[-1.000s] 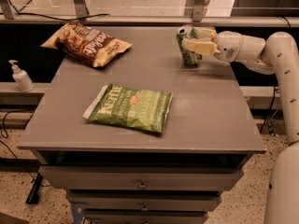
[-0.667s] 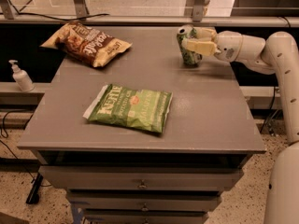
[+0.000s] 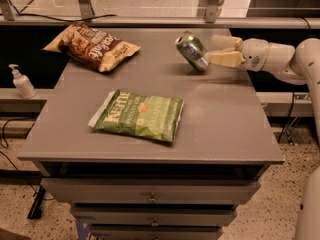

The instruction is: Place green can upright

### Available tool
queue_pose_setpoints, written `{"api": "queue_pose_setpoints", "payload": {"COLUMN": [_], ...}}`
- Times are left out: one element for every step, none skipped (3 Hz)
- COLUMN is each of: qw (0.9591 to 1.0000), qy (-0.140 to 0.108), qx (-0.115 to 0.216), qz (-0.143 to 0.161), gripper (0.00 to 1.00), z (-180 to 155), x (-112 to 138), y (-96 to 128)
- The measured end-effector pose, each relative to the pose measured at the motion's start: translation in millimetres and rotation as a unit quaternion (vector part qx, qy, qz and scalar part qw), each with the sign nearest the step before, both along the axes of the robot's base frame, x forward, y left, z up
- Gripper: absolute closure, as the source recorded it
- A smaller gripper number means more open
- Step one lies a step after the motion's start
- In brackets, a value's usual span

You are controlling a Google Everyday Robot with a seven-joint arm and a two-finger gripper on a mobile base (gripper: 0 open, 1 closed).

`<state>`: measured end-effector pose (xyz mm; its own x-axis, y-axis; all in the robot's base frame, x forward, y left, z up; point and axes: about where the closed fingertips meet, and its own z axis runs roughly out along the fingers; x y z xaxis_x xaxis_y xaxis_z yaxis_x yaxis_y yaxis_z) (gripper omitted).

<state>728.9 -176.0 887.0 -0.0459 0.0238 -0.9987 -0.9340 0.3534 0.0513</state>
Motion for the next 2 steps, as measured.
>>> {"api": "queue_pose_setpoints", "payload": {"qw": [0.9993,0.9982], "qy": [0.021,0.030], "qx": [-0.012,-0.027], "qz": [-0.030,-0.044], "gripper": [0.60,0.83], "z": [-10.6,-15.8], "x": [-4.1,-7.2], "y": [-24.7,-38.3]}}
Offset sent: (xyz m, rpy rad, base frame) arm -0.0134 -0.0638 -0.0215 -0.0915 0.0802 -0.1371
